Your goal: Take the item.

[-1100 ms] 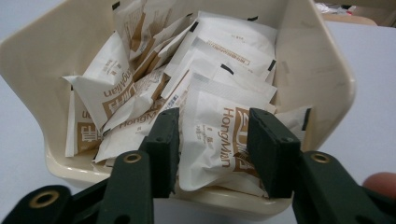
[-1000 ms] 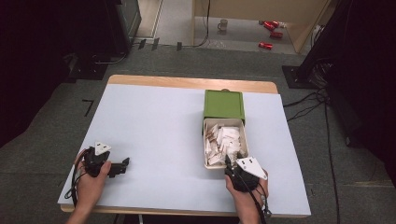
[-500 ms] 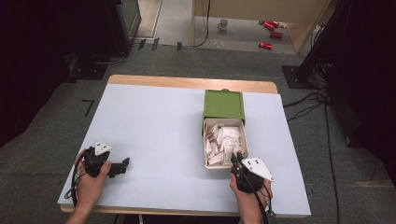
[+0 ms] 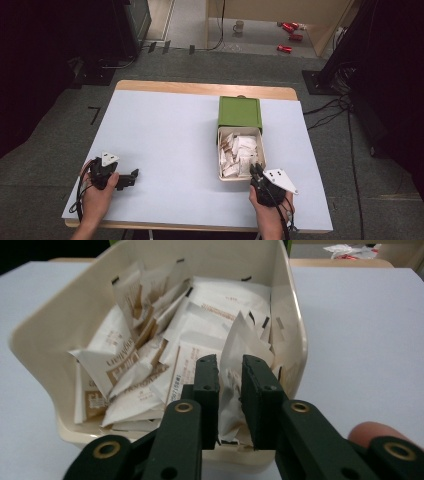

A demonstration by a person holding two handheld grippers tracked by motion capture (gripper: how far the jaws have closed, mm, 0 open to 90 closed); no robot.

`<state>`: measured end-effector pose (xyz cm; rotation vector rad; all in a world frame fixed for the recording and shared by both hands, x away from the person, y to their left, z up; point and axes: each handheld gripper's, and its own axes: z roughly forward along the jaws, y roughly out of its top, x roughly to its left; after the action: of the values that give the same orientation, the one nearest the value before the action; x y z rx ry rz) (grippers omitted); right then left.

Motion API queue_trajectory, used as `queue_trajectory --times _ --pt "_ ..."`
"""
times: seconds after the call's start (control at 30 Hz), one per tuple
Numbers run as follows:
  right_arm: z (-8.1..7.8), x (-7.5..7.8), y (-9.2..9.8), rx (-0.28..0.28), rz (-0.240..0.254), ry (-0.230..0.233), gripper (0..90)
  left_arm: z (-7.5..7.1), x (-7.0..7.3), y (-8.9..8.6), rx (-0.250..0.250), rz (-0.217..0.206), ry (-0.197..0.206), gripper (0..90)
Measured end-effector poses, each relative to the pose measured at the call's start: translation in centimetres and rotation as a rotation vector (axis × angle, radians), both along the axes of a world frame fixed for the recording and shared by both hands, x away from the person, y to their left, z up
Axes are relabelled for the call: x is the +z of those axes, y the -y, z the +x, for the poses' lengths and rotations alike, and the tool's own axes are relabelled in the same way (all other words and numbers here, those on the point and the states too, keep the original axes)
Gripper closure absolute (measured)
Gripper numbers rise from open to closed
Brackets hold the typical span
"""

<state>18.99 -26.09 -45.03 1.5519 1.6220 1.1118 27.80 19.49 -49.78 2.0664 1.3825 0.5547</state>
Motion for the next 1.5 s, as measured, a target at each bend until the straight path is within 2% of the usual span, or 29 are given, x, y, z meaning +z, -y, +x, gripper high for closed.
queue_trajectory --times 0.03,0.13,0.23,0.6,0.83,0.93,1.0,1.17,1.3,1.4,1.5 --pt "0.1 -0.5 0.0 -0.005 -0.012 -0.015 75.5 0.0 0.0 0.0 0.000 0.000 0.000 0.0" --pt "0.0 -0.9 0.2 -0.009 -0.020 -0.003 75.1 0.0 0.0 0.0 0.000 0.000 0.000 0.0" --pt "0.0 -0.9 0.0 -0.019 -0.045 0.001 78.8 0.0 0.0 0.0 0.000 0.000 0.000 0.0" --pt "-0.1 -0.6 0.7 -0.030 -0.010 0.009 86.4 0.0 0.0 0.0 0.001 -0.001 -0.001 0.0" --pt "-0.3 -0.1 0.6 -0.016 0.002 0.042 87.4 0.0 0.0 0.0 0.001 -0.002 -0.001 0.0" --pt "-0.2 0.1 0.4 0.007 0.010 0.039 86.2 0.0 0.0 0.0 0.000 -0.001 -0.001 0.0" --pt "0.0 -0.1 0.3 0.038 0.031 0.027 82.1 0.0 0.0 0.0 0.001 -0.002 -0.001 0.0" --pt "-0.2 0.1 0.2 0.051 0.070 0.031 79.9 0.0 0.0 0.0 0.001 -0.002 -0.001 0.0" --pt "-0.3 0.4 0.2 0.052 0.068 0.041 80.1 0.0 0.0 0.0 0.001 -0.001 -0.001 0.0" --pt "-0.3 0.5 0.3 0.033 0.036 0.038 80.6 0.0 0.0 0.0 0.001 -0.001 -0.001 0.0" --pt "-0.3 0.3 0.1 0.053 0.041 0.028 73.4 0.0 0.0 0.0 0.001 -0.001 -0.001 0.0"
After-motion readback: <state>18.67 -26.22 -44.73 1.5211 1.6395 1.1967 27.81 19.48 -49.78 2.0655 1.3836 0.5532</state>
